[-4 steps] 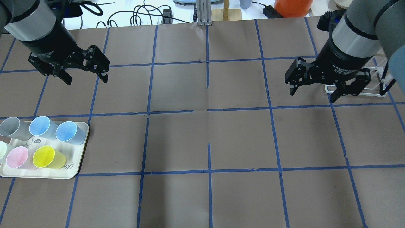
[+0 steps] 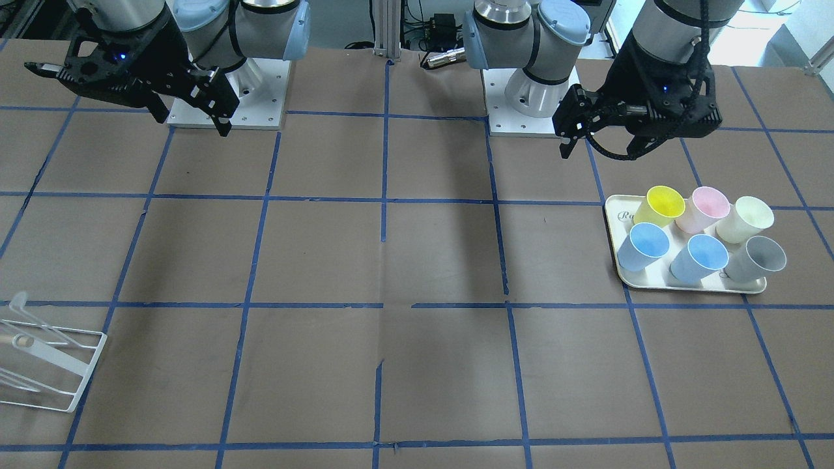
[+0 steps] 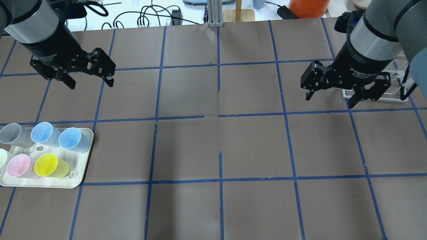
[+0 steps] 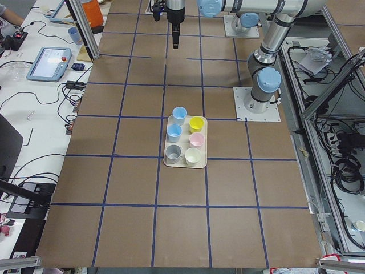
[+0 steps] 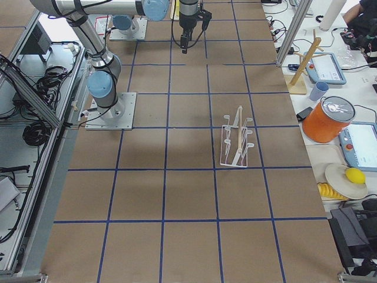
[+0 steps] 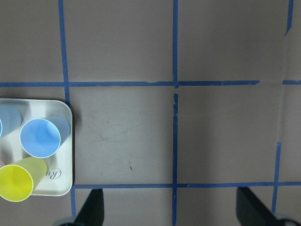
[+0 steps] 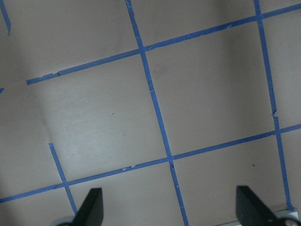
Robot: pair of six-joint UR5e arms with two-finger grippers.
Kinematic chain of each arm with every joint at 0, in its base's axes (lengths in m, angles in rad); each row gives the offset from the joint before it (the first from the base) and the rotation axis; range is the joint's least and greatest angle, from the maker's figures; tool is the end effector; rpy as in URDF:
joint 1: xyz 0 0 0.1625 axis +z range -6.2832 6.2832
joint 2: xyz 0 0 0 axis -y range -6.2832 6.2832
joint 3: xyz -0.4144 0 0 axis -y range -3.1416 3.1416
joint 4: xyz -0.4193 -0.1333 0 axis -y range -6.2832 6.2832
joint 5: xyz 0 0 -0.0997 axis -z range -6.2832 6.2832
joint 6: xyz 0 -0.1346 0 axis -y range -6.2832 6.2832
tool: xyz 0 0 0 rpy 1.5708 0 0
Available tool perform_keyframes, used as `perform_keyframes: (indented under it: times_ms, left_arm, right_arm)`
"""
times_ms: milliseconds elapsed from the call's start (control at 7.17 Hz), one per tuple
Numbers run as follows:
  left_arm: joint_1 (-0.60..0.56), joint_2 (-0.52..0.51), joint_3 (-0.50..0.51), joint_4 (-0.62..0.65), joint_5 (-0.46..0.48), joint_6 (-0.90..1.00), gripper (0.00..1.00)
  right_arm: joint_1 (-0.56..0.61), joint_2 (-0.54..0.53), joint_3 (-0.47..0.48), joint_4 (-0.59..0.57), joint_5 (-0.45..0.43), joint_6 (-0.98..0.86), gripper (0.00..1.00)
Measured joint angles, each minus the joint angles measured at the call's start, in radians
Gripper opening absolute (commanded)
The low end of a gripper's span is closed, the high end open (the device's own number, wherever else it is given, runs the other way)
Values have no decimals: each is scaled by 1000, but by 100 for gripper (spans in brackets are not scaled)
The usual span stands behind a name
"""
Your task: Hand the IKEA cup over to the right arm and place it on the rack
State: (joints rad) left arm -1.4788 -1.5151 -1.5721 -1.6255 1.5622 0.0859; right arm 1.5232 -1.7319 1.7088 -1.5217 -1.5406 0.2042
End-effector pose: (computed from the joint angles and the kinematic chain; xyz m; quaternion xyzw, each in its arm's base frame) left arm -0.0884 -0.5055 0.4644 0.0030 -1.0000 0.0002 0.0043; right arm 0.1159 -0.4549 0.4441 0.1257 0.9919 0.0141 0.0140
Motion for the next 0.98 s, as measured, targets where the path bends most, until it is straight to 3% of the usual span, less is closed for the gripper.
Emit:
perform_keyframes:
  times_ms: [558, 976]
  left_arm:
    - [30, 18, 4, -10, 3, 62, 100]
    - [240, 33, -36, -13, 0, 294, 100]
  right_arm:
    - [0, 0, 0, -1, 1, -2, 100]
    - [0, 0, 0, 0, 1, -3, 100]
